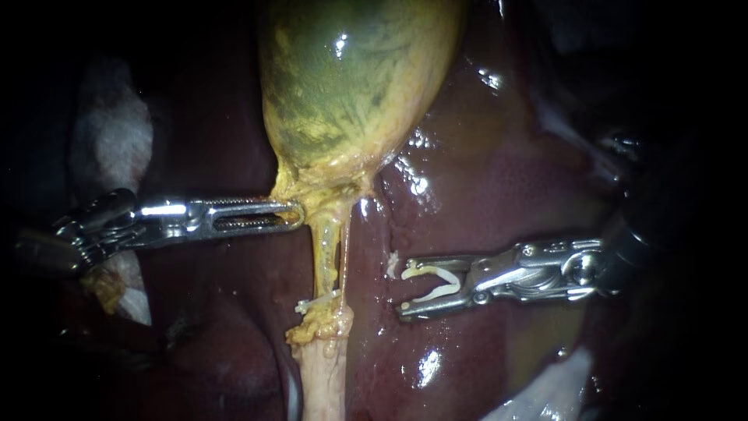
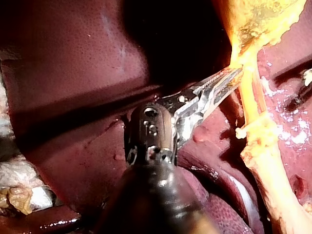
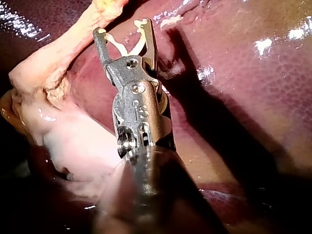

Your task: Clipping second clip left tube

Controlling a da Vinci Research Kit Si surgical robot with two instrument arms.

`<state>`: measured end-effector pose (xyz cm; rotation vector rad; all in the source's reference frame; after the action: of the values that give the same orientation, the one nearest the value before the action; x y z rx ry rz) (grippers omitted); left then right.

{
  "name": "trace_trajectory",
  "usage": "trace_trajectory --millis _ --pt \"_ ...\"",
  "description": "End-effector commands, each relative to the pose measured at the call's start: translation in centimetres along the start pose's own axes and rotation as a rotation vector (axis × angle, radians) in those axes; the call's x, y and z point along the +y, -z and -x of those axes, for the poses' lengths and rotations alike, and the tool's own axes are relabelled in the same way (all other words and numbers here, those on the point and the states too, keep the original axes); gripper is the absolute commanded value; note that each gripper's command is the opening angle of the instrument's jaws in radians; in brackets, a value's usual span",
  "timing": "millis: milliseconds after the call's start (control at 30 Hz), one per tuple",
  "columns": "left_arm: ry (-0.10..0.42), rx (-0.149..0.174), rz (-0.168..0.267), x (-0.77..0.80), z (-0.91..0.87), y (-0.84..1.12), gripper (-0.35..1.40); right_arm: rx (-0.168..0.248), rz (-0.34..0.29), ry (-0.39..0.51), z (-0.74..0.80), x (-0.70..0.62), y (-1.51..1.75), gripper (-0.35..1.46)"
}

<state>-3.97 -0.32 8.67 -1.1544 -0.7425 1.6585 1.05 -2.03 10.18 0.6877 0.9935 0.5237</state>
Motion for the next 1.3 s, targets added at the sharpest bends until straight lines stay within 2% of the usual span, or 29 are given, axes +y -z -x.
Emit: trace_trajectory --millis 33,633,1300 --pt "0.0 0.0 0.0 0.0 0.0 0.0 -0.08 0.0 -0.001 -0.001 0.0 0.01 0.01 0.6" --pt "0.0 0.0 0.0 0.01 0.0 0.0 -0.08 0.0 -0.002 -0.001 0.01 0.02 0.03 0.6" --pt "0.008 0.001 0.0 0.18 -0.07 0.02 -0.06 0.0 -0.001 -0.001 0.0 0.01 0.02 0.6"
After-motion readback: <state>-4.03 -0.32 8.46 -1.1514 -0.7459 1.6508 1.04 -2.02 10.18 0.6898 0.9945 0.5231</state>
